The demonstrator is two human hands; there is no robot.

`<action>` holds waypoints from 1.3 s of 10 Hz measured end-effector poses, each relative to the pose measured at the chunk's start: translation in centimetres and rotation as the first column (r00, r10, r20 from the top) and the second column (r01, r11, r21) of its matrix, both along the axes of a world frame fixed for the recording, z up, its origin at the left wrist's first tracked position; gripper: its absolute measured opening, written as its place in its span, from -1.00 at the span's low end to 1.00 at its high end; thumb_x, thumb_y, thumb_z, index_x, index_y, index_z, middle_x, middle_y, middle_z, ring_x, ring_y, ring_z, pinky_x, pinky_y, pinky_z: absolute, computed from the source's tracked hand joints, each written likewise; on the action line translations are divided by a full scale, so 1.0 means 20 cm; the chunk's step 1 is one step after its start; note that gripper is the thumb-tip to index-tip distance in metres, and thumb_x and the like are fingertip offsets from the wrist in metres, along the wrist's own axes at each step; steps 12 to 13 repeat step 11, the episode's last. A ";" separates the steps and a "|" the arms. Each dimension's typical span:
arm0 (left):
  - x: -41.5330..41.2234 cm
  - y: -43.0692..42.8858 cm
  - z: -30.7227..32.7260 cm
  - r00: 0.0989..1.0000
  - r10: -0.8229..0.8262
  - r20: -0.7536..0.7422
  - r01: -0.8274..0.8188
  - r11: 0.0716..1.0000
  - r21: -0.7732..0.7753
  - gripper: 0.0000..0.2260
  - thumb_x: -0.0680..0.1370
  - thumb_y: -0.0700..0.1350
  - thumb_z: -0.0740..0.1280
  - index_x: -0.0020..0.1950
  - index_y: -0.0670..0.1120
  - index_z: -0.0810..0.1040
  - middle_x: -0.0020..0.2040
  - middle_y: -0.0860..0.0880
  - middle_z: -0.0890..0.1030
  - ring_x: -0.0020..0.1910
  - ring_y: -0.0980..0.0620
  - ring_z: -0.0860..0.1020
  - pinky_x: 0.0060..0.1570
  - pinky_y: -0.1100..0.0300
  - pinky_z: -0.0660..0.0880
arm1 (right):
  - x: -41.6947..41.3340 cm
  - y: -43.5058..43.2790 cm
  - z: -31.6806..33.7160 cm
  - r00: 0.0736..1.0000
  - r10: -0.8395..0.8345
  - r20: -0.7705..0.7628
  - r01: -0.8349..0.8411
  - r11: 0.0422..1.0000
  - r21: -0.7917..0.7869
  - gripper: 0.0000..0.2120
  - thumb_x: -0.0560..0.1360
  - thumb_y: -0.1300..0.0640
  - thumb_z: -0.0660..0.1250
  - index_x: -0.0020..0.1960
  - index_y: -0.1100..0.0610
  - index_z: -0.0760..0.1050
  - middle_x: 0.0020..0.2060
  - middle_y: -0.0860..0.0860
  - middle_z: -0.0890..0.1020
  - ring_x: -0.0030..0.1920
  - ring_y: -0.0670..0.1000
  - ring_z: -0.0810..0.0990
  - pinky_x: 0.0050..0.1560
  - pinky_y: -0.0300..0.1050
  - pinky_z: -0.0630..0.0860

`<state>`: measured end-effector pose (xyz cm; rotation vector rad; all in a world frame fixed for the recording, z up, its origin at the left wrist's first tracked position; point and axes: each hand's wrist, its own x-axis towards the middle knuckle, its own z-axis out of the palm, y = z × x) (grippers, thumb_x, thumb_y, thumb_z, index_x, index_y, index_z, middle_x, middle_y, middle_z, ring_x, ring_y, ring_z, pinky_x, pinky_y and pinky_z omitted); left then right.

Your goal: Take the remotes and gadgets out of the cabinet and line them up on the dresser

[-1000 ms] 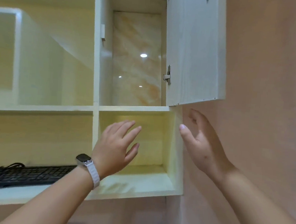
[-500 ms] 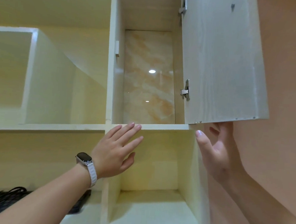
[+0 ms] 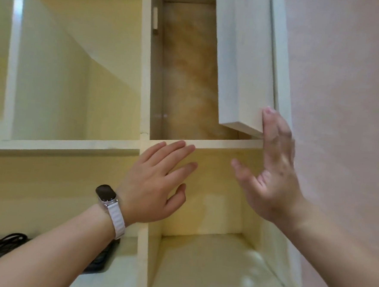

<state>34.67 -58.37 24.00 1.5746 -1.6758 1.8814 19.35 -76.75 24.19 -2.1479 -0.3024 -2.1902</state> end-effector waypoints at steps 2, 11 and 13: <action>-0.01 0.00 0.00 1.000 0.023 0.003 -0.023 0.999 -0.024 -0.69 0.42 -0.09 0.37 0.14 -0.14 0.65 0.32 -0.18 0.54 0.36 -0.18 0.47 0.37 -0.10 0.34 | 0.10 -0.01 0.01 0.992 -0.124 0.026 0.125 0.992 -0.030 -0.24 0.45 -0.14 0.23 0.53 0.09 0.03 0.46 0.06 0.14 0.48 0.14 0.15 0.47 0.04 0.11; -0.05 0.07 -0.06 0.992 -0.028 -0.120 0.031 0.999 0.025 -0.65 0.51 0.00 0.30 0.19 -0.19 0.60 0.23 -0.20 0.59 0.30 -0.23 0.49 0.25 -0.13 0.42 | -0.06 0.23 0.02 0.666 -0.582 -0.466 0.612 0.784 -0.105 -0.42 0.54 -0.18 0.20 0.52 -0.07 0.20 0.52 0.03 0.21 0.47 0.11 0.20 0.41 0.09 0.15; -0.05 0.07 -0.06 0.992 -0.028 -0.120 0.031 0.999 0.025 -0.65 0.51 0.00 0.30 0.19 -0.19 0.60 0.23 -0.20 0.59 0.30 -0.23 0.49 0.25 -0.13 0.42 | -0.06 0.23 0.02 0.666 -0.582 -0.466 0.612 0.784 -0.105 -0.42 0.54 -0.18 0.20 0.52 -0.07 0.20 0.52 0.03 0.21 0.47 0.11 0.20 0.41 0.09 0.15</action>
